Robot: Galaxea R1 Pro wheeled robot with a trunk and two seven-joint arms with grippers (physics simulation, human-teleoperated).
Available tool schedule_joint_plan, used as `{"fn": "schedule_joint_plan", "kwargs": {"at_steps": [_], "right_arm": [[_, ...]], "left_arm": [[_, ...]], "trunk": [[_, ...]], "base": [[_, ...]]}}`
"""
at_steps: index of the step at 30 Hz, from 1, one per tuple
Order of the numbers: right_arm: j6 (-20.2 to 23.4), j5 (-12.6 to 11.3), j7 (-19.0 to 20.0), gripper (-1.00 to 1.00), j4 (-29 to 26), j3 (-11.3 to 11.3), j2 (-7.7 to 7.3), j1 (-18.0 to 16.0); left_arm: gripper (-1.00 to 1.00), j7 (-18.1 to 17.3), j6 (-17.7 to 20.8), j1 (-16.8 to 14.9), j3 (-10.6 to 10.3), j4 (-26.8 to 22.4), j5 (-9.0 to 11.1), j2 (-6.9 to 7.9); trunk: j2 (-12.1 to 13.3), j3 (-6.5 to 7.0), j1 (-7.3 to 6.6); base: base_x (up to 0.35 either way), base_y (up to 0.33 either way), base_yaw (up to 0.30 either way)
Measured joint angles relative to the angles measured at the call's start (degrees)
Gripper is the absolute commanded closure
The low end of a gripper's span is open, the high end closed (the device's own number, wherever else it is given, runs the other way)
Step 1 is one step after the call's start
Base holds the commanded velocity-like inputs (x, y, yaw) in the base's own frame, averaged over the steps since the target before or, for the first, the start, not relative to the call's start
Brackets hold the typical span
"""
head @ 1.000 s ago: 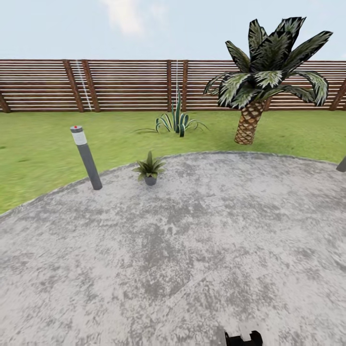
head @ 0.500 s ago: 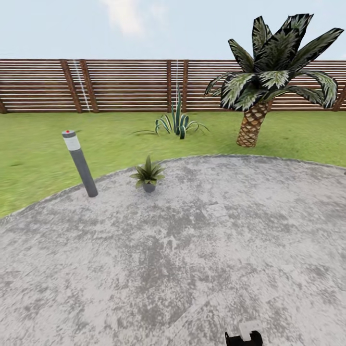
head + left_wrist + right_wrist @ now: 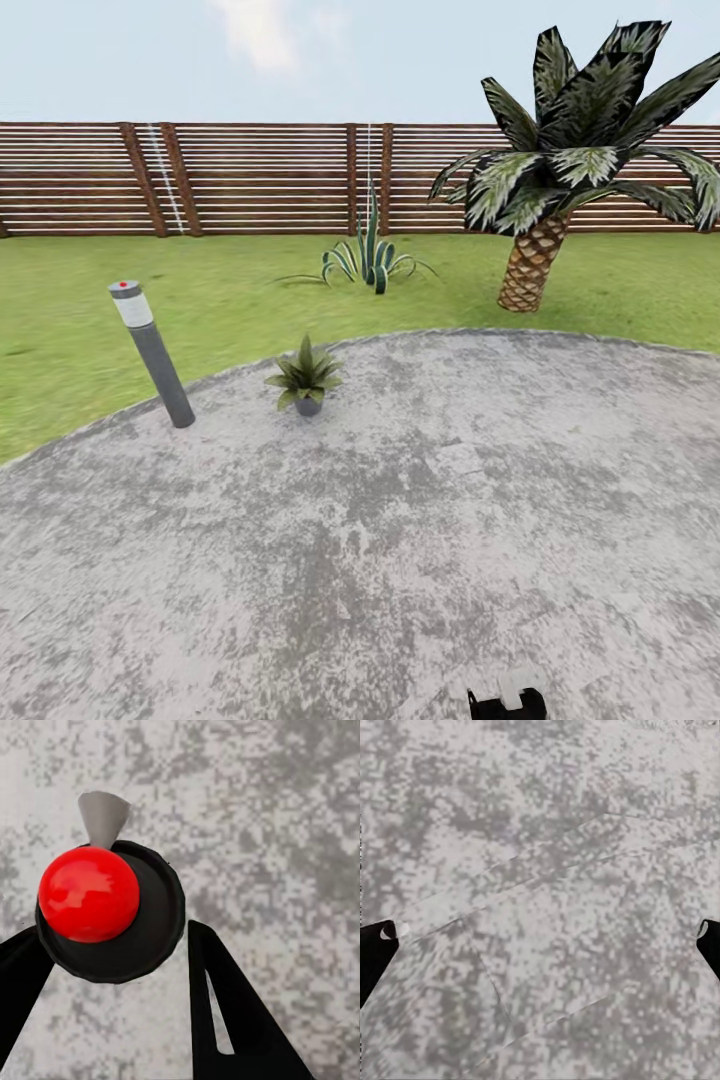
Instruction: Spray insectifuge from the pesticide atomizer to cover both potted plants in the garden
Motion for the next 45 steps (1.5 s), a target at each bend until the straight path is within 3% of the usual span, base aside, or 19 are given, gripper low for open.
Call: {"fn": "schedule_joint_plan", "kwargs": {"at_steps": [45], "right_arm": [[0.0, -0.1, 0.0, -1.0, -0.1, -0.1, 0.0, 0.6]], "left_arm": [[1.0, 0.0, 0.0, 0.0, 0.0, 0.0, 0.0, 0.0]], "trunk": [[0.0, 0.0, 0.0]], "base": [[0.282, 0.233, 0.0]]}}
